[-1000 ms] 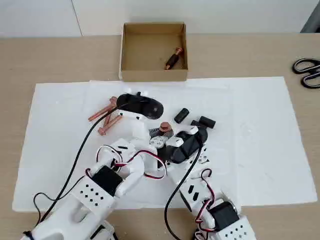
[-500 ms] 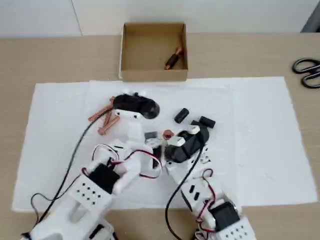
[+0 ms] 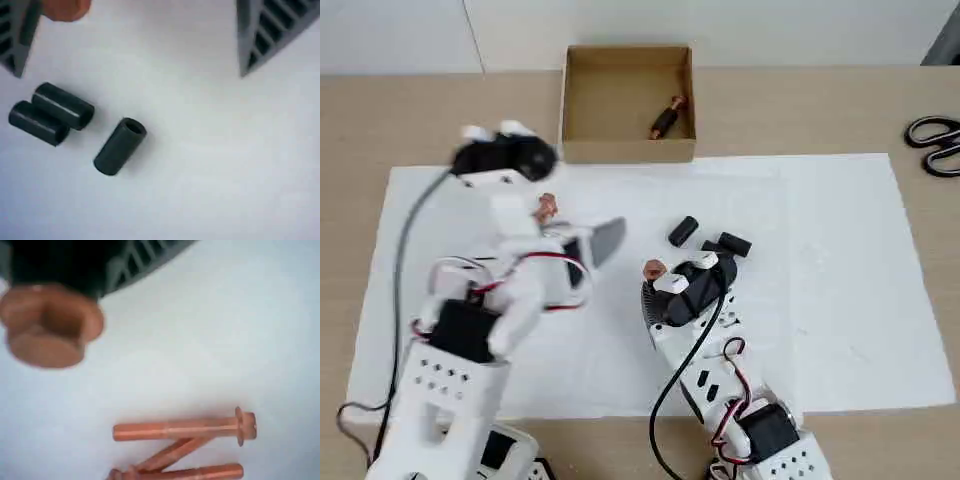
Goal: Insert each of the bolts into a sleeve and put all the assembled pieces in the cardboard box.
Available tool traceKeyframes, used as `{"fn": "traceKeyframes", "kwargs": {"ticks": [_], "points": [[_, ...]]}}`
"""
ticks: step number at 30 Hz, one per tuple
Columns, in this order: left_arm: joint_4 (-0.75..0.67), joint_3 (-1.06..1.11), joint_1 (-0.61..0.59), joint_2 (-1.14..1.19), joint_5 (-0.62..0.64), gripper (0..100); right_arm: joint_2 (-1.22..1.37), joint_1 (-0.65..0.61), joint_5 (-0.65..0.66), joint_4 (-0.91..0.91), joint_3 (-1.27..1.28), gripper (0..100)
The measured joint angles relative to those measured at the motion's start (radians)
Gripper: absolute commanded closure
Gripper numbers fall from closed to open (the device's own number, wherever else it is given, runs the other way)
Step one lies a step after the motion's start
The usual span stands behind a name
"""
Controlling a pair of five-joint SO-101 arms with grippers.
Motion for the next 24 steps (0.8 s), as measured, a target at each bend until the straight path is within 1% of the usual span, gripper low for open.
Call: {"fn": "traceKeyframes", "kwargs": {"ticks": [3, 5, 7, 9, 11, 14, 16, 18, 21, 24], "points": [[0.041, -0.034, -0.112, 0.000, -0.117, 74, 0.000, 0.000, 0.000, 0.000, 0.000, 99.5], [0.066, -0.035, -0.203, 0.000, -0.219, 74, 0.000, 0.020, 0.000, 0.000, 0.000, 99.5], [0.101, -0.035, -0.298, 0.000, -0.296, 74, 0.000, 0.052, 0.000, 0.000, 0.000, 99.5], [0.152, -0.035, -0.391, 0.000, -0.362, 74, 0.000, 0.100, 0.005, 0.000, 0.000, 99.5], [0.203, -0.035, -0.477, 0.000, -0.417, 74, 0.002, 0.160, 0.049, 0.003, 0.000, 99.5], [0.259, -0.035, -0.580, 0.000, -0.463, 74, 0.003, 0.261, 0.120, 0.089, -0.021, 99.5], [0.293, -0.035, -0.614, 0.000, -0.488, 74, 0.005, 0.311, 0.163, 0.160, -0.072, 99.5], [0.321, -0.035, -0.629, 0.000, -0.497, 74, 0.037, 0.348, 0.206, 0.187, -0.152, 99.5], [0.338, -0.029, -0.628, 0.000, -0.494, 74, 0.124, 0.385, 0.242, 0.187, -0.284, 99.5], [0.339, 0.003, -0.592, 0.000, -0.500, 74, 0.292, 0.394, 0.247, 0.153, -0.427, 99.5]]}}
